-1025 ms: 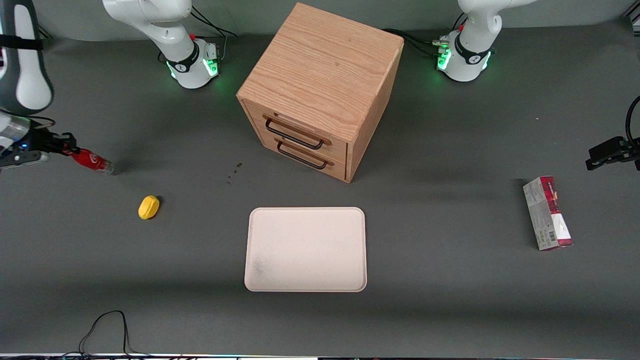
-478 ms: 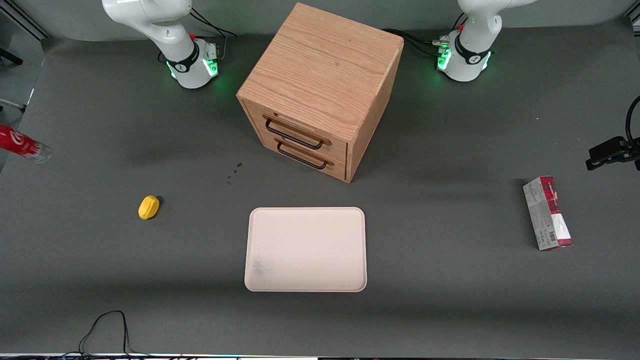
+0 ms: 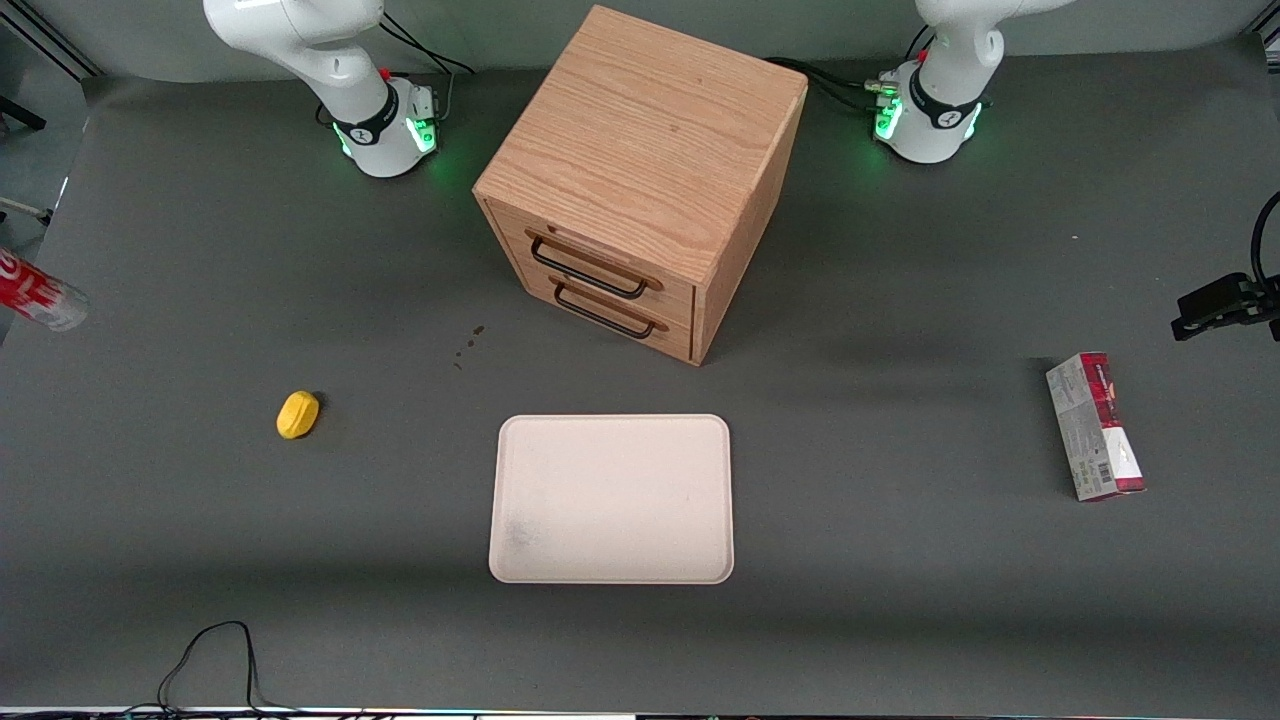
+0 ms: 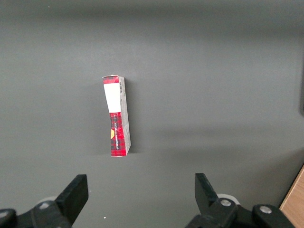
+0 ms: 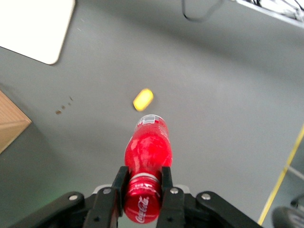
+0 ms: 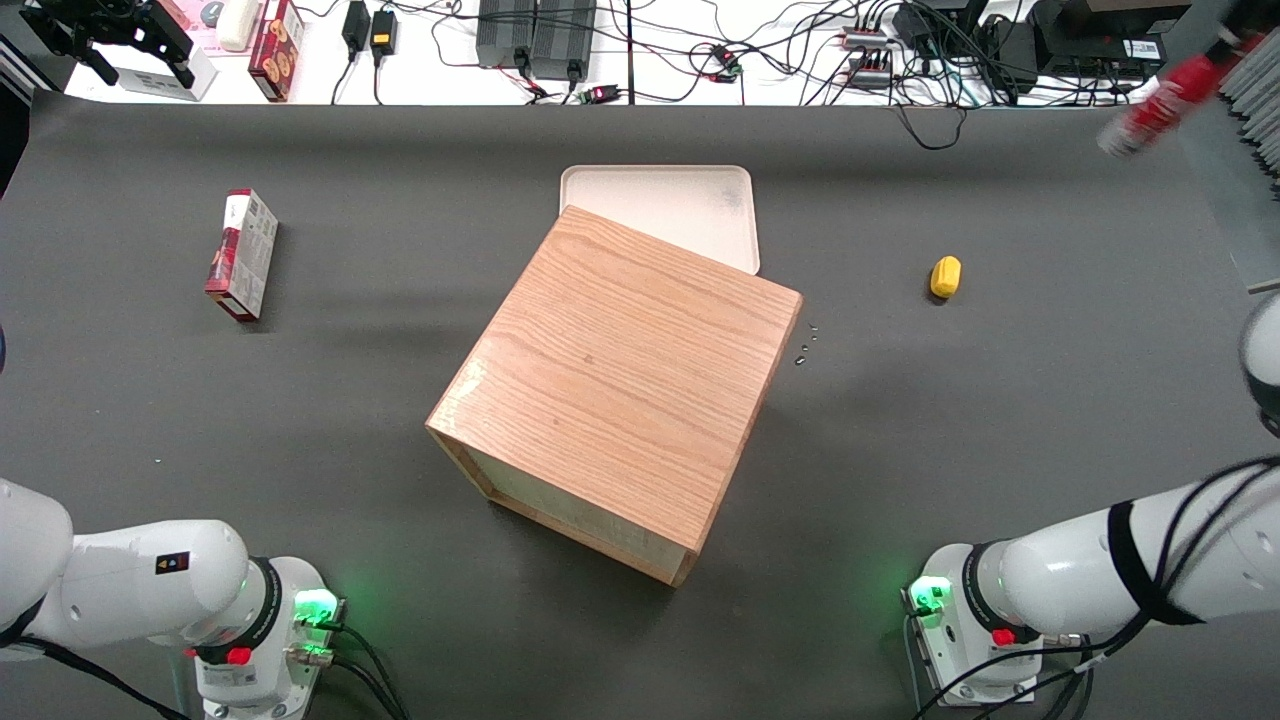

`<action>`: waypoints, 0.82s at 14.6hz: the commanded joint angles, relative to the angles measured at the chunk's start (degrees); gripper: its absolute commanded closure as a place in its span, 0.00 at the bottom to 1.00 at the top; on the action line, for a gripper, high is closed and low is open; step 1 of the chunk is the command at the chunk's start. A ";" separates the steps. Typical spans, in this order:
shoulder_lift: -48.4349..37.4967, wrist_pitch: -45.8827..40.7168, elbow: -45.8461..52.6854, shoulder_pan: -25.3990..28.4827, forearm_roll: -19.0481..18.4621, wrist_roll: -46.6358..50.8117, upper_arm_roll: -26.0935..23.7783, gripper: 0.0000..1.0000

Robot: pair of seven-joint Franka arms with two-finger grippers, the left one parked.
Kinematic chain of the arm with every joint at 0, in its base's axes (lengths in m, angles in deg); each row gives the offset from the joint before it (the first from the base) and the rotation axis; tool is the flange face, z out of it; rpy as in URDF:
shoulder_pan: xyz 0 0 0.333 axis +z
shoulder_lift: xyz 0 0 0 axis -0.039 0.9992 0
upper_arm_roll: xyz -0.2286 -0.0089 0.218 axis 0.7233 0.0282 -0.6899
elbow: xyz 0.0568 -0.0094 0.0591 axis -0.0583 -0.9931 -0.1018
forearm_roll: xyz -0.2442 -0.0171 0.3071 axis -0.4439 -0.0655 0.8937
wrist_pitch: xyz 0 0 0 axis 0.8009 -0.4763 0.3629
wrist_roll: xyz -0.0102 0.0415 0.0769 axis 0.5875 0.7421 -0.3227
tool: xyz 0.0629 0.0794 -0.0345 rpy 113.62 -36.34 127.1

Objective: Place coke bottle on tray
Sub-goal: 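Carry the held bottle over to the cream tray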

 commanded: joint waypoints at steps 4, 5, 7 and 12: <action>19.24 -3.02 25.10 -0.16 1.59 15.13 -16.96 1.00; 20.73 -2.50 25.91 -0.07 0.98 19.18 -20.56 1.00; 22.85 0.40 26.01 2.99 -3.31 22.29 -25.07 1.00; 27.86 5.06 26.01 13.98 -7.20 32.57 -25.43 1.00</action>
